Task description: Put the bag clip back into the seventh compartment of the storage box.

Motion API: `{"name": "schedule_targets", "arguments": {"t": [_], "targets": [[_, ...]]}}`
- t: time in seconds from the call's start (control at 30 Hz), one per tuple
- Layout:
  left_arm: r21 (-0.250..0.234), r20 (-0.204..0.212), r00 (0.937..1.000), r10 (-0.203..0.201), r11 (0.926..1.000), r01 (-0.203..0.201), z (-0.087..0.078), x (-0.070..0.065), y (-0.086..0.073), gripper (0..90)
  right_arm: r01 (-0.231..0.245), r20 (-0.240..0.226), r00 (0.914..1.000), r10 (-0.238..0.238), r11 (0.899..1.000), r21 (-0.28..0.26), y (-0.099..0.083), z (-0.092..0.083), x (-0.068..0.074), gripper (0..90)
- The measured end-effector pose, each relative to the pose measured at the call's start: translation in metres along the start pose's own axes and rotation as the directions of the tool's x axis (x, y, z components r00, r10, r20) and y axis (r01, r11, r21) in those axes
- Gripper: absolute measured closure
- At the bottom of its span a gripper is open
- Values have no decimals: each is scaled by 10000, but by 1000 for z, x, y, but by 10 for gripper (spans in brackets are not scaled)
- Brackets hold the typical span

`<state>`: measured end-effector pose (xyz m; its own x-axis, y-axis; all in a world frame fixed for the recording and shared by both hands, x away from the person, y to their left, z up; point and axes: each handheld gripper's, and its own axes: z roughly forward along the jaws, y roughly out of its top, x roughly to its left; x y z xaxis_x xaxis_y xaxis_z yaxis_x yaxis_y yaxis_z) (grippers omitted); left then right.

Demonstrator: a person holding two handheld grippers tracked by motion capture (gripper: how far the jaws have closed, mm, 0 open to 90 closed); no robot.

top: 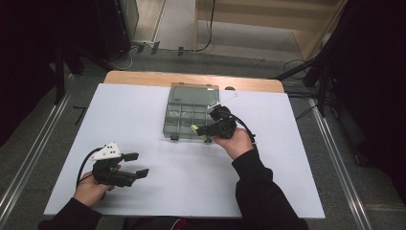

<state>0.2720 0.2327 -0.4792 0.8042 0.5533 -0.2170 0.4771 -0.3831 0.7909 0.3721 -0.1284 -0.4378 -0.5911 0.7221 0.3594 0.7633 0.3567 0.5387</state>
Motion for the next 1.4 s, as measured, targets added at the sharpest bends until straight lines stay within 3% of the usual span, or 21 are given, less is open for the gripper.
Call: {"name": "schedule_targets", "arguments": {"t": [0.53, 0.67, 0.93, 1.17, 1.23, 1.4], "targets": [[8, 15, 10000, 10, 10000, -10, 0, 0, 0, 220, -670, 960, 9932, 654, 9977, 134, 16, 9, -14, 790], [4, 37, 10000, 10, 10000, -10, 0, 0, 0, 219, -840, 945, 9921, 829, 9964, 85, 19, 13, -14, 789], [5, 26, 10000, 27, 10000, -27, 0, 0, 0, 220, -1139, 1355, 9845, 1109, 9934, 146, 21, 22, -16, 786], [-59, 30, 10000, 57, 10000, -57, -1, -1, 0, 220, -1093, 1656, 9805, 1056, 9939, 136, 21, 28, -15, 781], [-50, 15, 10000, 48, 10000, -48, -1, -1, 0, 219, -1162, 1536, 9816, 1133, 9932, 95, 20, 27, -17, 709], [-57, 19, 10000, 48, 10000, -48, -1, -1, 0, 220, -1016, 1231, 9870, 1034, 9946, -204, 18, 22, -17, 625]]}}
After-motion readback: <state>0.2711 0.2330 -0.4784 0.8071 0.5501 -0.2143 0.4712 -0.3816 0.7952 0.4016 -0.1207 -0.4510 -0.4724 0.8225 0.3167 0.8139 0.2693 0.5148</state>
